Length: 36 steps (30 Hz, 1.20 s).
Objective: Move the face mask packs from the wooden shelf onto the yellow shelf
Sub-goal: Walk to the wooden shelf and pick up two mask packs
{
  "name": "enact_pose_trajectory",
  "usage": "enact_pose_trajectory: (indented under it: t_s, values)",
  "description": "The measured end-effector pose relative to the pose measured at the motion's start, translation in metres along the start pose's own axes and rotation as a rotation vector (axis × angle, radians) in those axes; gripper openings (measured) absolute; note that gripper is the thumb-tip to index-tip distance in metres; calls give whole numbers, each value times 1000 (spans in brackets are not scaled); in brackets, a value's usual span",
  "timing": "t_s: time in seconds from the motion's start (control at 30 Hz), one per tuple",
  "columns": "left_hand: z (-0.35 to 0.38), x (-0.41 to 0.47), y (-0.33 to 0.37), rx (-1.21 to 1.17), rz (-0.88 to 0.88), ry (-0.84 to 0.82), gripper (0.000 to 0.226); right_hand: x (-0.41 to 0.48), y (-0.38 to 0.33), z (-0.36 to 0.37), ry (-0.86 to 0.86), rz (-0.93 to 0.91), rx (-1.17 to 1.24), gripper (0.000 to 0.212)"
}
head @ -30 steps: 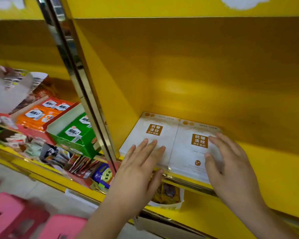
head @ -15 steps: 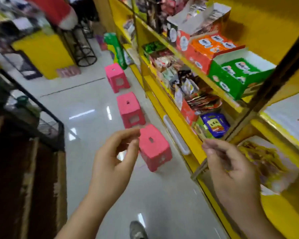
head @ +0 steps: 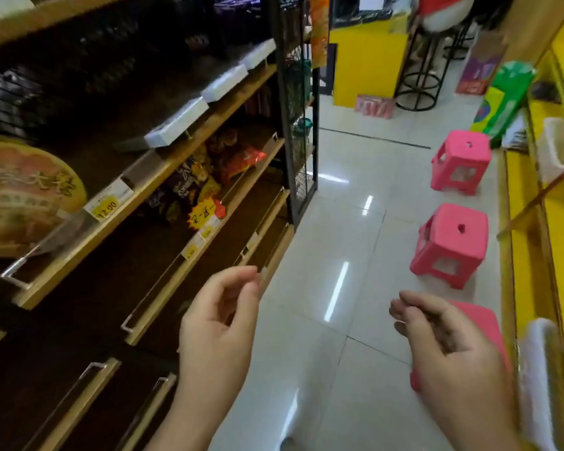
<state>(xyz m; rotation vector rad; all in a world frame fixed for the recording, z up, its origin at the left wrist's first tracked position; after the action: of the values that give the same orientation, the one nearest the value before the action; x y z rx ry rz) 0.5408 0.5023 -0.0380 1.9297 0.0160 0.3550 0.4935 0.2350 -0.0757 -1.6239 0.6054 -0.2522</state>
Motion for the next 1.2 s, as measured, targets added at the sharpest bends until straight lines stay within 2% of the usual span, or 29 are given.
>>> enact_pose_trajectory:
  t_s: [0.1, 0.23, 0.43, 0.73, 1.07, 1.2]
  values:
    - [-28, 31, -9, -4, -22, 115, 21, 22, -12, 53, -97, -13, -14, 28]
    - [-52, 64, -15, -25, -56, 207, 20, 43, -40, 107, -212, -57, -44, 34]
    - [-71, 119, -21, -57, -140, 330, 16, 83, -83, 168, -330, -160, -61, 28]
    - [-51, 200, -30, -117, -261, 518, 13, 180, -114, 237, -525, -153, -85, 21]
    - [-50, 267, -51, -167, -426, 627, 4, 260, -151, 301, -603, -148, -108, 21]
    - [-66, 289, -72, -153, -468, 685, 11, 277, -161, 340, -622, -177, -143, 18]
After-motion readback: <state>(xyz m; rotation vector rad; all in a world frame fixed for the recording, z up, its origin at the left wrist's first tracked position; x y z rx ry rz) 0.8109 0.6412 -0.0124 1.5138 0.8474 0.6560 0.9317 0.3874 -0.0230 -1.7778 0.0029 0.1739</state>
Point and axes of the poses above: each hand's wrist, its own x-axis towards the middle knuckle, its own z-axis out of the palm, y = z × x, the point moved 7 cm from there along x, towards the middle knuckle, and after that the axes turned 9 degrees about z, right-handed, at the moved point
